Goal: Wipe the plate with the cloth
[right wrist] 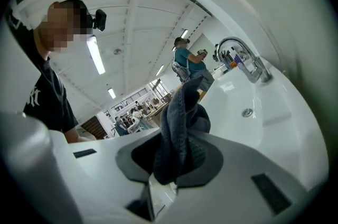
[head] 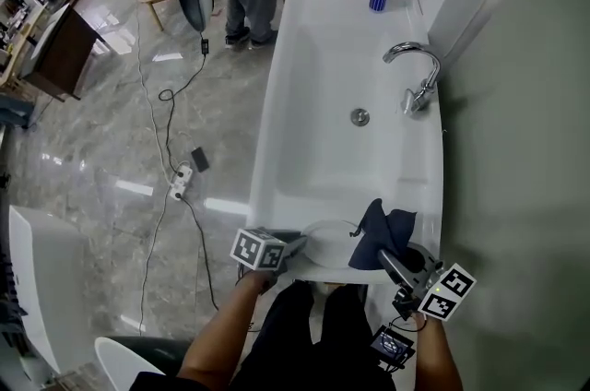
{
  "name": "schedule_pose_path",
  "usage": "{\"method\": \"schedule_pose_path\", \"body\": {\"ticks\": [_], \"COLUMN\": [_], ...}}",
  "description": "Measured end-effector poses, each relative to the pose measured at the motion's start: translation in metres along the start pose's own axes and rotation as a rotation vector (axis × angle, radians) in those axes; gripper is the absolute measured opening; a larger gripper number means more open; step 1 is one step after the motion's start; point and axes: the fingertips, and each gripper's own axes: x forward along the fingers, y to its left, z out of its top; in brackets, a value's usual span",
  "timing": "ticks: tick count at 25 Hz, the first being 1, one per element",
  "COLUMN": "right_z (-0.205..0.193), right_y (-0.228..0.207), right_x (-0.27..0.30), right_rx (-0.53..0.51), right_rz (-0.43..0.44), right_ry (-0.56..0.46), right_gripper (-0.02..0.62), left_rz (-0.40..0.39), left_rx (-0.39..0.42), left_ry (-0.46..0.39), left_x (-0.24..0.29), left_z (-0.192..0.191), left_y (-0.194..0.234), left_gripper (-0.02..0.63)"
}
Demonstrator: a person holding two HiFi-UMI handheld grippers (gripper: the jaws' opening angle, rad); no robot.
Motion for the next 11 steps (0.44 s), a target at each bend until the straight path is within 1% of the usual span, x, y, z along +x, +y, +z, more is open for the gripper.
{"method": "schedule_pose_path", "body": {"ticks": [4, 8, 11], "right_z": [0.001, -0.003, -0.008], "right_y": [-0.005, -0.015, -0.022], "right_x": [-0.007, -0.017, -0.022], "right_rx": [-0.095, -0.111, -0.122], "right_rz": [-0.030, -0.058, -0.066], "right_ry": [0.019, 0.026, 0.038], "right_gripper": [0.060, 0.060, 0.060], "left_rz": [0.008, 0.022, 0.019], "left_rx": [0.008, 0.013, 0.012], "left_ry": [-0.009, -0.018, -0.021], "left_x": [-0.005, -0.002, 0.003], "left_z": [0.001, 0.004, 0.007], "left_y": [-0.003, -0.003, -0.001], "left_gripper": [0.054, 0.054, 0.054]}}
